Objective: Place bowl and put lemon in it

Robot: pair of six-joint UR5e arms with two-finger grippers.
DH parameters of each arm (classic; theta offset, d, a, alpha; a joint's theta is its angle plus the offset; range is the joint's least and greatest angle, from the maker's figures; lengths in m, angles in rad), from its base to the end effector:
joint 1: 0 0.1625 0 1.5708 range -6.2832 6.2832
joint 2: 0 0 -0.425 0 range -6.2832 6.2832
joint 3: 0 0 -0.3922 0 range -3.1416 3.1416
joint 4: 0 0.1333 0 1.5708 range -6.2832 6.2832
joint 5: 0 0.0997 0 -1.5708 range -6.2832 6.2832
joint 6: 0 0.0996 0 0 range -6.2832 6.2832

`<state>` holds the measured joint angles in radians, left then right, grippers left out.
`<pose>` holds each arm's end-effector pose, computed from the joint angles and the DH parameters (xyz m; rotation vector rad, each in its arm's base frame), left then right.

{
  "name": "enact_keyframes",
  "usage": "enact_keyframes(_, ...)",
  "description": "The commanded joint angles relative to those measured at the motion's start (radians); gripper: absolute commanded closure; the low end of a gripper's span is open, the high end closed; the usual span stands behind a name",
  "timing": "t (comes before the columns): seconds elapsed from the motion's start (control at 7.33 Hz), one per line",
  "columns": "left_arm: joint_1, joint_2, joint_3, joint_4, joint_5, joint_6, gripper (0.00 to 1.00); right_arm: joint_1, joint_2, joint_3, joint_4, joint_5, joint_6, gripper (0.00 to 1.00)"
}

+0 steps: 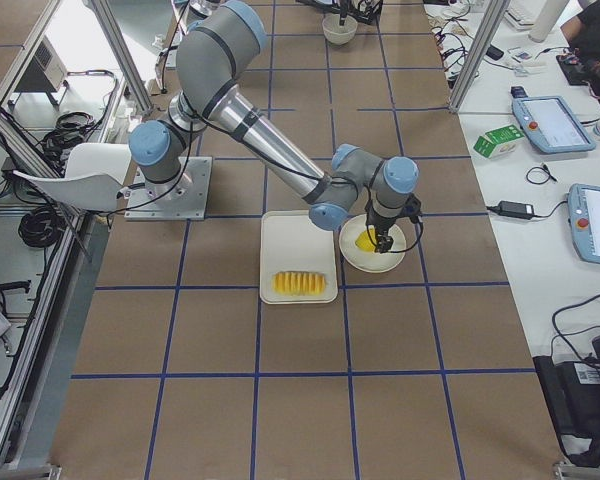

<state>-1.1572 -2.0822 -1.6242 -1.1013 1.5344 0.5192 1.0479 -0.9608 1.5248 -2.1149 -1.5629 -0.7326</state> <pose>0.1274 -0.6310 0.2146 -0.1591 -3.0603 -0.1055 -0.2197 -0.6497 0.1996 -0.3268 3.1063 0.0179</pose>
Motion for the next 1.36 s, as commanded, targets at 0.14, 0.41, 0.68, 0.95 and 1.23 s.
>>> enact_keyframes(0.14, 0.002, -0.01, 0.003, 0.0, 0.013, -0.001, 0.97, 0.0, 0.005, -0.003, -0.011, -0.012, -0.039, 1.0)
enact_keyframes(0.41, 0.007, -0.003, -0.005, -0.009, 0.015, 0.001, 1.0, 0.0, -0.013, -0.021, 0.01, -0.016, -0.04, 1.0)
enact_keyframes(0.68, -0.005, 0.027, 0.035, -0.11, 0.007, -0.014, 1.0, 0.001, -0.096, -0.028, 0.068, -0.043, -0.04, 1.0)
enact_keyframes(0.95, -0.059, 0.074, 0.041, -0.18, -0.098, -0.141, 1.0, 0.001, -0.22, -0.034, 0.189, -0.043, -0.037, 1.0)
enact_keyframes(1.23, -0.239, 0.084, 0.027, -0.157, -0.171, -0.386, 1.0, 0.012, -0.329, -0.034, 0.303, -0.036, -0.008, 1.0)
